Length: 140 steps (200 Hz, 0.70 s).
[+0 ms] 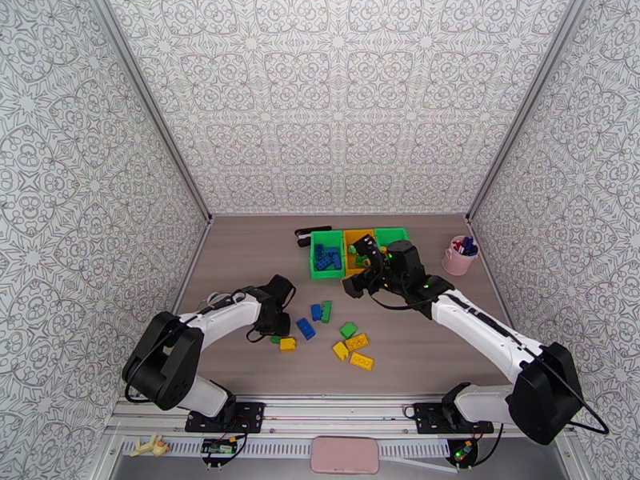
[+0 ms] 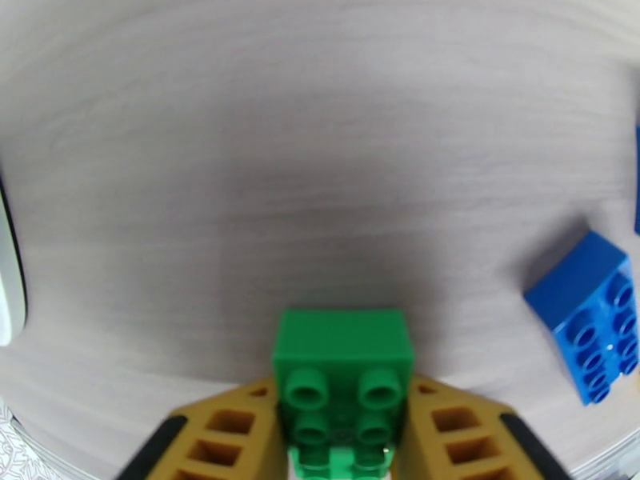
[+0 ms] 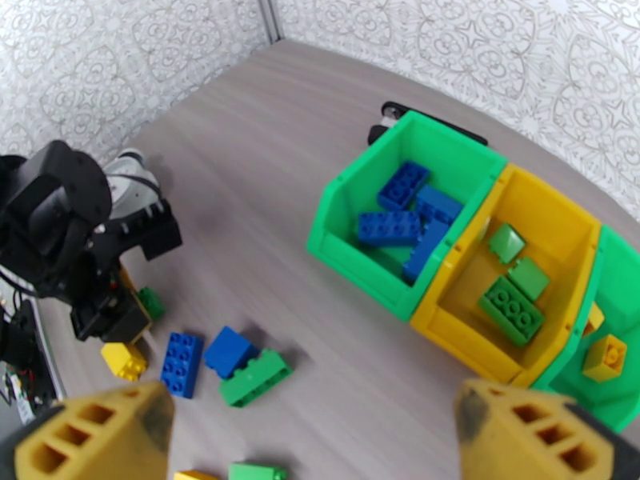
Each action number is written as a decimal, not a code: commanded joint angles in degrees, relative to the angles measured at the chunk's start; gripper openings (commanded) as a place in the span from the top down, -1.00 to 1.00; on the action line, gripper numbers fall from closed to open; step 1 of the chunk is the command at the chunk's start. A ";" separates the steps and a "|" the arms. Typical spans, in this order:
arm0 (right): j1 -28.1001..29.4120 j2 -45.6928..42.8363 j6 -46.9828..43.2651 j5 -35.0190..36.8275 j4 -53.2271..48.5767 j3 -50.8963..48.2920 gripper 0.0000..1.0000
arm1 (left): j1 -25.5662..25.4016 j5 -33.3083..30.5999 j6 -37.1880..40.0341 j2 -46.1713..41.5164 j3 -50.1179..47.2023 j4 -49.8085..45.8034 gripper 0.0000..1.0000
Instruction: Sort the legos into containers by color
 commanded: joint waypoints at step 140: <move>0.55 -7.20 1.87 1.10 1.95 -4.34 -0.92 | -9.54 -5.06 3.59 -10.77 5.25 29.36 0.41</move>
